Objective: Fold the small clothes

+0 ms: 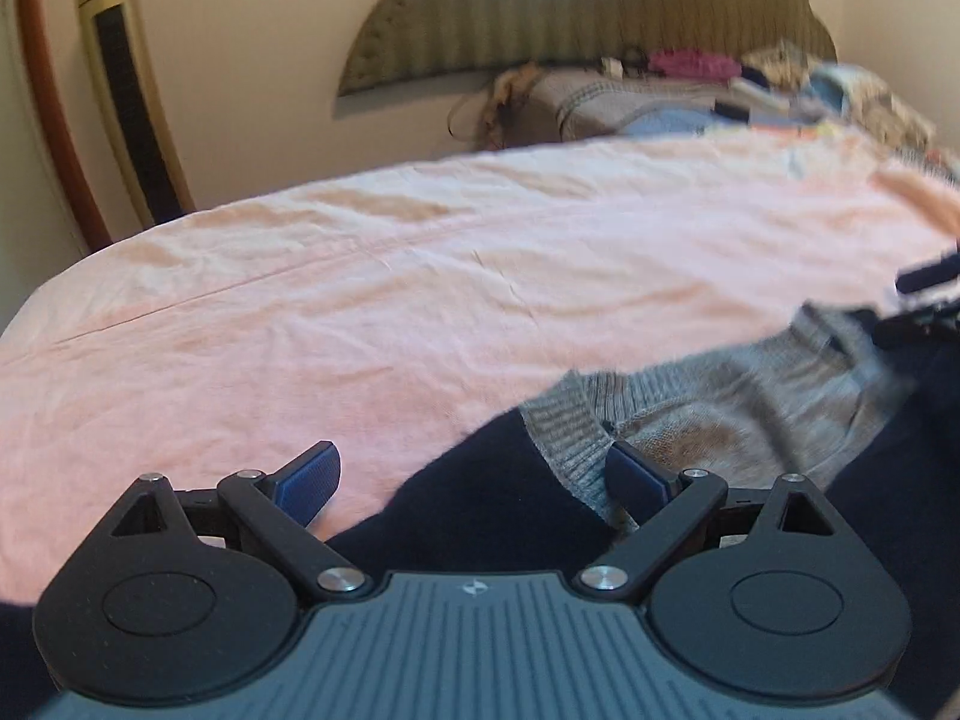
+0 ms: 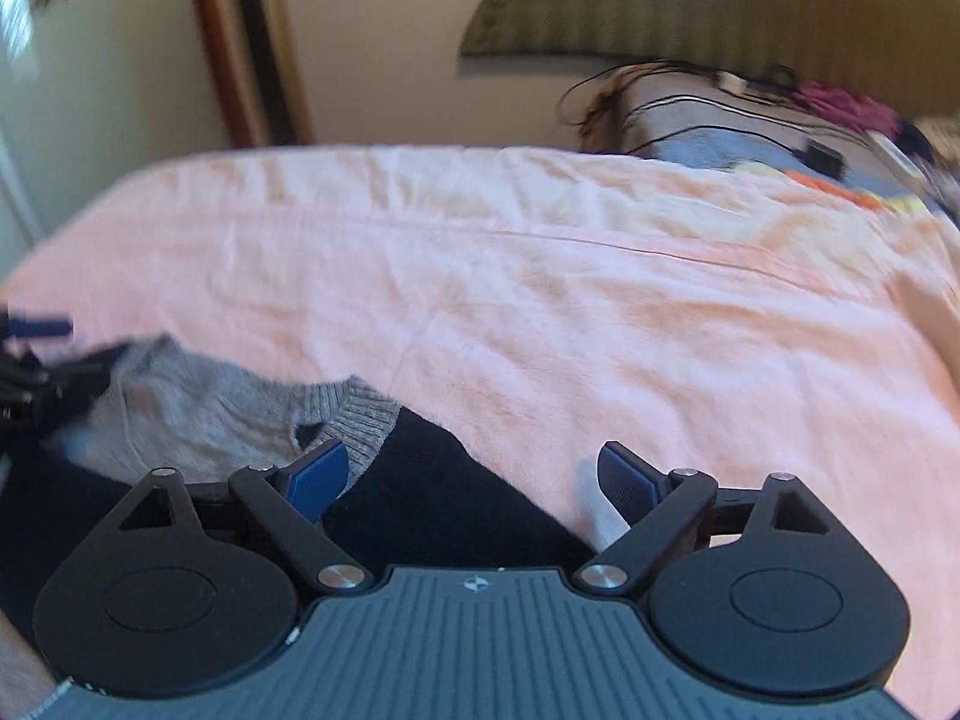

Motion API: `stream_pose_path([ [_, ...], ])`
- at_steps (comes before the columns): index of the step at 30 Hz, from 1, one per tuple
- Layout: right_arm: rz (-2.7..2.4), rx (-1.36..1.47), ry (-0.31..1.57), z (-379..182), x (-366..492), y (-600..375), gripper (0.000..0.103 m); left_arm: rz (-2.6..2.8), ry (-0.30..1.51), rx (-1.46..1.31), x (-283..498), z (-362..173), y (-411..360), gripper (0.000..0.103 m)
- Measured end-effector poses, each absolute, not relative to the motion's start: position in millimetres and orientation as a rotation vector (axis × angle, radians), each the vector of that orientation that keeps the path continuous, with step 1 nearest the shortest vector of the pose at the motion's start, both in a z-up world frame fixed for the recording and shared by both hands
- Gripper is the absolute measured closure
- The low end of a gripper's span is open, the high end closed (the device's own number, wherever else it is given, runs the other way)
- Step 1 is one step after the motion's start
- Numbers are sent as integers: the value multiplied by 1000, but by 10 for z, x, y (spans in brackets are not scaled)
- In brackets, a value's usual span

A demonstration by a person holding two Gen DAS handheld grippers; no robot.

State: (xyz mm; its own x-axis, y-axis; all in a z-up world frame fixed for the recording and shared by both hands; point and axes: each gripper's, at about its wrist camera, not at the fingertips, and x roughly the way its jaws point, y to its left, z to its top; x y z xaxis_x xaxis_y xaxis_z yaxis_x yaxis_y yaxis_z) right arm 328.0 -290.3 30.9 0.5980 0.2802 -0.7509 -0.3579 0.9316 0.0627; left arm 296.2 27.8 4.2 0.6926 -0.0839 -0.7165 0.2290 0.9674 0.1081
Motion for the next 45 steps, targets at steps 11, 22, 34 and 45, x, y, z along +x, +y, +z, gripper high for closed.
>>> stream_pose_path([
  [11,390,-32,806,249,3282,-2948,95,-236,679,187,2954,6,356,98],
  [22,444,134,664,536,2615,-2917,16,-224,563,38,2439,434,582,20],
  [34,361,-60,695,123,2629,-2631,5,22,601,-2,2277,195,907,13],
  [45,354,-59,694,79,2646,-2621,3,400,444,-987,859,-38,3649,13],
])
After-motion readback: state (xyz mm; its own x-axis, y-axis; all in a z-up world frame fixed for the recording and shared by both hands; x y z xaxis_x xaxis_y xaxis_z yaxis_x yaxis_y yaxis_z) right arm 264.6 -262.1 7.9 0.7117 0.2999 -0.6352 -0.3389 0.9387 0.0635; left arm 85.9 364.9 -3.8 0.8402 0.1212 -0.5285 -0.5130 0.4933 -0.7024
